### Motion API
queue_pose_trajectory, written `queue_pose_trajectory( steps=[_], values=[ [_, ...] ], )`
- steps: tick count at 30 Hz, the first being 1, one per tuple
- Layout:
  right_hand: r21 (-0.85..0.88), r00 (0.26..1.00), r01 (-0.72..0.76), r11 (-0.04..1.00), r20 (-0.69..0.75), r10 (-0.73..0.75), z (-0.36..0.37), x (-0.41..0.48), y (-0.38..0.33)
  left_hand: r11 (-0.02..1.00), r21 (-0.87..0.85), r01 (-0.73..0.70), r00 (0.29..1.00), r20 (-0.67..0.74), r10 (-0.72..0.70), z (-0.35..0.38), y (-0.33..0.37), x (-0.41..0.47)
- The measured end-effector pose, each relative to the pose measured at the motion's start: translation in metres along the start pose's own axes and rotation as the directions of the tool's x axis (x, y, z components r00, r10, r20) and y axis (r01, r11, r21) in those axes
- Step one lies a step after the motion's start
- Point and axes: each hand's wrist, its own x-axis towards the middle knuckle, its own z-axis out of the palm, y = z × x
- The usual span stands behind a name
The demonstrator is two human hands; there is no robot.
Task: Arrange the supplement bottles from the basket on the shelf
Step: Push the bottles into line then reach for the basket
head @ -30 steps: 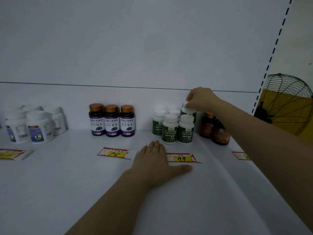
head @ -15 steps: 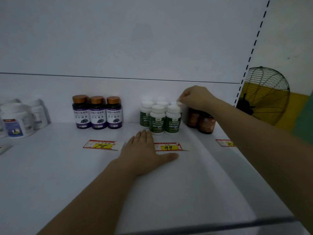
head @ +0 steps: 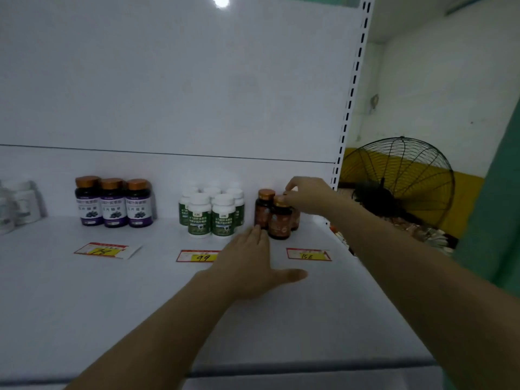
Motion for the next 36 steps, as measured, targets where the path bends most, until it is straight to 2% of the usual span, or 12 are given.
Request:
queue_pose_trajectory(
  steps=[4,8,15,19,21,23,25,27,29,32,34,36],
  values=[
    [0.138,1.000,-0.008,0.990,-0.010,0.010,0.026,0.006,0.010,0.996,-0.065,0.054,0.997,0.059,-0.050,0.026,0.027,0.018],
    [0.227,0.993,0.032,0.973,-0.116,-0.005,0.044,0.005,0.018,0.991,-0.079,0.105,0.991,0.096,-0.097,0.033,0.027,0.024],
    [0.418,0.955,0.091,0.904,-0.295,0.041,0.063,0.005,0.024,0.992,-0.079,0.098,0.994,0.051,-0.094,0.035,0.029,0.023],
    [0.472,0.942,0.095,0.877,-0.328,0.074,0.056,0.005,0.027,0.984,-0.147,0.100,0.995,0.021,-0.098,0.038,0.026,0.025],
    [0.518,0.937,0.126,0.846,-0.343,0.070,0.045,0.003,0.026,0.966,-0.238,0.096,0.993,-0.039,-0.109,0.036,0.024,0.026],
    [0.601,0.941,0.164,0.782,-0.335,0.059,0.031,-0.001,0.024,0.894,-0.441,0.074,0.982,-0.125,-0.143,0.031,0.022,0.027],
    [0.683,0.954,0.184,0.707,-0.298,0.039,0.021,-0.007,0.022,0.730,-0.681,0.053,0.965,-0.152,-0.212,0.023,0.019,0.030],
    [0.733,0.967,0.182,0.655,-0.255,0.017,0.016,-0.010,0.022,0.582,-0.813,0.003,0.943,-0.192,-0.273,0.017,0.012,0.034],
    [0.758,0.973,0.179,0.627,-0.232,0.002,0.013,-0.011,0.023,0.515,-0.855,-0.056,0.924,-0.240,-0.297,0.012,0.006,0.038],
    [0.801,0.982,0.165,0.576,-0.185,-0.025,0.010,-0.013,0.027,0.474,-0.877,-0.082,0.912,-0.258,-0.319,0.010,0.001,0.040],
    [0.829,0.988,0.157,0.537,-0.139,-0.073,0.009,-0.015,0.029,0.420,-0.903,-0.091,0.904,-0.252,-0.347,0.009,0.001,0.039],
    [0.863,0.984,0.158,0.479,-0.098,-0.148,0.009,-0.016,0.033,0.410,-0.906,-0.108,0.900,-0.264,-0.346,0.008,0.000,0.039]
  ],
)
